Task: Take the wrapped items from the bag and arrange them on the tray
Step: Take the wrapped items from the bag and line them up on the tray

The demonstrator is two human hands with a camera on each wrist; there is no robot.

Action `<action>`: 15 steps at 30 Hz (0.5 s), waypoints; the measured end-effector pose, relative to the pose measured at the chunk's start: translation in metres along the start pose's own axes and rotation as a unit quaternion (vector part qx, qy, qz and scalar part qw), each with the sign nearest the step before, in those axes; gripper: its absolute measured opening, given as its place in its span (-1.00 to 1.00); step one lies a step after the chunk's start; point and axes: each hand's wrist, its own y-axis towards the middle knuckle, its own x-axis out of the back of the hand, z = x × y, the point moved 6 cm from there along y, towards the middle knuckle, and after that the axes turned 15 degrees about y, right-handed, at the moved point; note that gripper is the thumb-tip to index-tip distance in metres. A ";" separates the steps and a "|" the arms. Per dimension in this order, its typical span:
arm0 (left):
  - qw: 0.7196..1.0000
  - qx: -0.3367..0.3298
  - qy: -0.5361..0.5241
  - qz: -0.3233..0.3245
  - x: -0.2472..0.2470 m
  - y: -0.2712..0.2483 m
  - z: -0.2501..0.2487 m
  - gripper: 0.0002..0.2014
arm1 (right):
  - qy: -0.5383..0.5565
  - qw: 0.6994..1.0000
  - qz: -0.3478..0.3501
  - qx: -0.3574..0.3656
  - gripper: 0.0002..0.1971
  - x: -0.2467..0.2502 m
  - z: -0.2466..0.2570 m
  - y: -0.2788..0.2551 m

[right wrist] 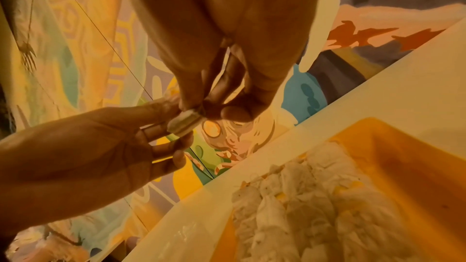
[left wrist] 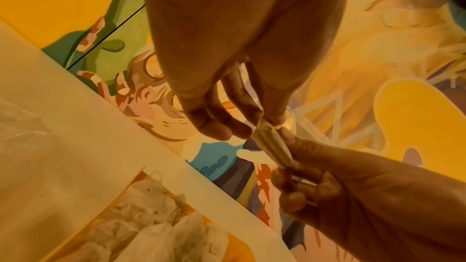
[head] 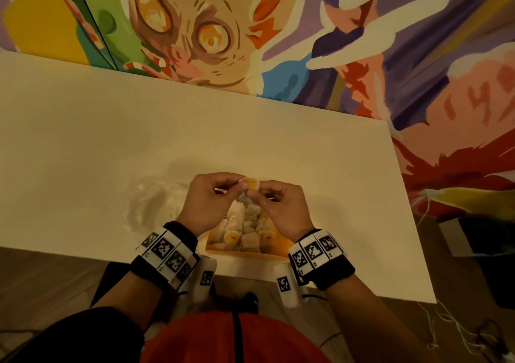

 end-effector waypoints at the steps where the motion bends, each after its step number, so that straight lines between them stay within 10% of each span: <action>1: 1.000 0.001 0.001 0.004 -0.002 -0.002 0.001 -0.82 | -0.012 1.000 0.005 0.000 -0.93 0.001 -0.002 -0.001; 15: 0.952 0.069 0.297 0.033 -0.026 -0.041 0.059 -0.58 | -0.344 0.923 0.087 -0.151 -0.99 0.056 -0.056 -0.021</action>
